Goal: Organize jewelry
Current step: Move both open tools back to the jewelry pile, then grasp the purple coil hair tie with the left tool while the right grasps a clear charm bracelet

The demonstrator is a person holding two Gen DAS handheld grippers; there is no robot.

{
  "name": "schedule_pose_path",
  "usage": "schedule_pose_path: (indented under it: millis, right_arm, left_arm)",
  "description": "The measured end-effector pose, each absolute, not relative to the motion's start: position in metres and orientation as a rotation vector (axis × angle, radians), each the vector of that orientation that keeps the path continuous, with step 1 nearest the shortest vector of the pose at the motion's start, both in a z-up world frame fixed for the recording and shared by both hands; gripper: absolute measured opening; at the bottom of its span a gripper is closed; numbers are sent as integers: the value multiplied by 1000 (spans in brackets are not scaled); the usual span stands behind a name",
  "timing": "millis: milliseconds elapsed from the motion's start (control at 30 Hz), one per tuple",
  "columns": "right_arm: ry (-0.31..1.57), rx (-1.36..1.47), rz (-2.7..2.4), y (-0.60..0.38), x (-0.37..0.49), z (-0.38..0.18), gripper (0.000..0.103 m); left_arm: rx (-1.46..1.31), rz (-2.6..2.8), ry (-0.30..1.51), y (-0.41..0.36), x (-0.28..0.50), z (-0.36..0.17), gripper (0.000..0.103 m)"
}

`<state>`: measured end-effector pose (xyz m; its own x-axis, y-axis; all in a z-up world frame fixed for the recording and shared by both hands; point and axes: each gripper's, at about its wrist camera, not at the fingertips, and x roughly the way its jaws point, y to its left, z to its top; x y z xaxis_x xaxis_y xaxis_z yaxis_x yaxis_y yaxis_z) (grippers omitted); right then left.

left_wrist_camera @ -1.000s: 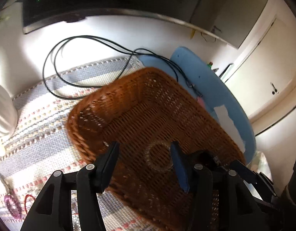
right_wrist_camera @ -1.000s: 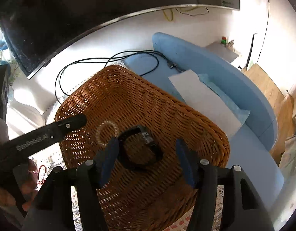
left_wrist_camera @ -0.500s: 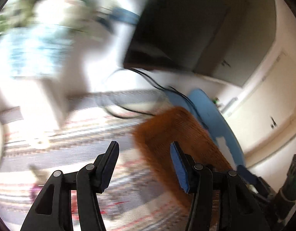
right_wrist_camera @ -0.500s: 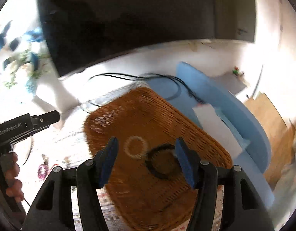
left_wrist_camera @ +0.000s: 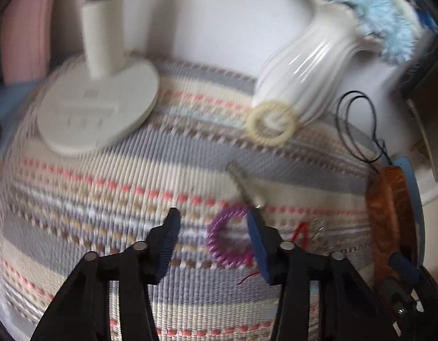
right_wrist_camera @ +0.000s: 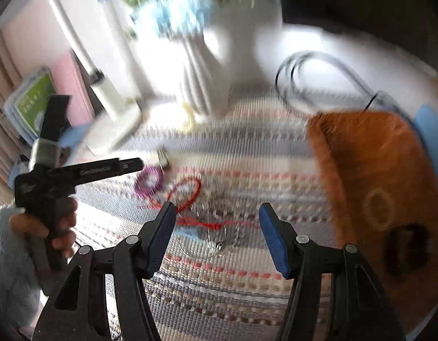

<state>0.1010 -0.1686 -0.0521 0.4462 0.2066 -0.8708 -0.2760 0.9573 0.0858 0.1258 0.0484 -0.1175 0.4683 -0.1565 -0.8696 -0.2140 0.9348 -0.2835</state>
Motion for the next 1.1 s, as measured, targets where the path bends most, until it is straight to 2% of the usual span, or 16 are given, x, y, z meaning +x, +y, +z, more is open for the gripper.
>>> schedule_pose_path:
  millis: [33, 67, 233, 367, 467, 700, 800, 900, 933, 967, 1100]
  right_arm:
    - [1095, -74, 279, -167, 106, -60, 64]
    - [1115, -76, 266, -166, 111, -67, 64]
    - [1188, -142, 246, -161, 123, -99, 62]
    - [1209, -74, 244, -168, 126, -106, 62]
    - [1192, -48, 277, -169, 129, -101, 61]
    - [1222, 40, 382, -161, 135, -103, 60]
    - [1238, -14, 386, -152, 138, -113, 42]
    - [1241, 18, 393, -153, 144, -117, 34]
    - [1234, 26, 413, -153, 144, -116, 19]
    - [1224, 25, 433, -152, 143, -114, 12]
    - [1180, 29, 478, -150, 136, -101, 10]
  left_arm:
    - [-402, 49, 1098, 49, 122, -124, 38]
    - [-404, 59, 1053, 50, 116, -123, 36]
    - [-344, 54, 1023, 38, 113, -124, 32]
    - [-257, 75, 1006, 20, 115, -127, 24]
    - [-241, 91, 995, 14, 120, -132, 11]
    - [-321, 91, 964, 30, 112, -120, 10]
    - [-357, 88, 918, 38, 106, -106, 10]
    - [-415, 102, 855, 55, 100, -86, 10]
    - [-443, 106, 832, 64, 98, -80, 10]
    - [-459, 110, 815, 68, 97, -74, 10]
    - [-479, 124, 762, 82, 94, -55, 10]
